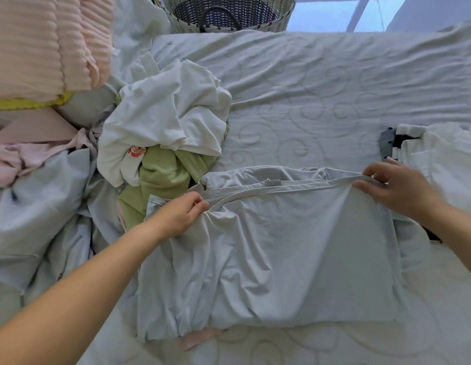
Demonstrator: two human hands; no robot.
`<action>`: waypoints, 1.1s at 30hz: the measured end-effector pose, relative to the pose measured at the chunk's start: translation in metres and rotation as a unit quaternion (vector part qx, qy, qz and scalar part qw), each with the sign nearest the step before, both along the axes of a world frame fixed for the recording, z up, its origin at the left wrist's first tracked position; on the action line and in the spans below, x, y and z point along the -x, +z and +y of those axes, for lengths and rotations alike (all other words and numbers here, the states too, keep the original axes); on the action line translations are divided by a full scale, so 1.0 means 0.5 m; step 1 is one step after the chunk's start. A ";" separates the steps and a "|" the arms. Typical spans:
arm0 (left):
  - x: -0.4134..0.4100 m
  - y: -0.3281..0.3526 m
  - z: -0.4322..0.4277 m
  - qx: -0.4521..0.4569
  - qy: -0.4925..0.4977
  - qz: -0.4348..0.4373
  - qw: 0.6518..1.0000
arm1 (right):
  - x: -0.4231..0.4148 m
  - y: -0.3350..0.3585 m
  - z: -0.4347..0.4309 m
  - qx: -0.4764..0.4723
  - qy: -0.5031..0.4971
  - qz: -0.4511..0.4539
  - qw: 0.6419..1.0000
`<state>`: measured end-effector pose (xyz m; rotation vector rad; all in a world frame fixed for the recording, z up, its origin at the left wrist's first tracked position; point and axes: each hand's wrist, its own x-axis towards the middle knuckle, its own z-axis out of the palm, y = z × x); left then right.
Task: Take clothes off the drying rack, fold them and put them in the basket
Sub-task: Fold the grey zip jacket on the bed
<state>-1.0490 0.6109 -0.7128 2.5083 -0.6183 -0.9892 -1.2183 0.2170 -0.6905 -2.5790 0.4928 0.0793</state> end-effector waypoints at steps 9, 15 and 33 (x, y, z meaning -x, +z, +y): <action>0.000 0.000 0.008 -0.037 -0.027 0.031 0.998 | 0.015 -0.004 -0.002 0.052 0.013 0.016 0.998; 0.021 -0.004 0.011 0.036 0.006 -0.041 0.999 | 0.024 -0.026 0.002 0.046 0.037 0.041 0.997; 0.068 -0.027 -0.077 0.015 -0.060 -0.335 0.940 | 0.034 -0.074 0.114 0.222 -0.004 -0.089 0.971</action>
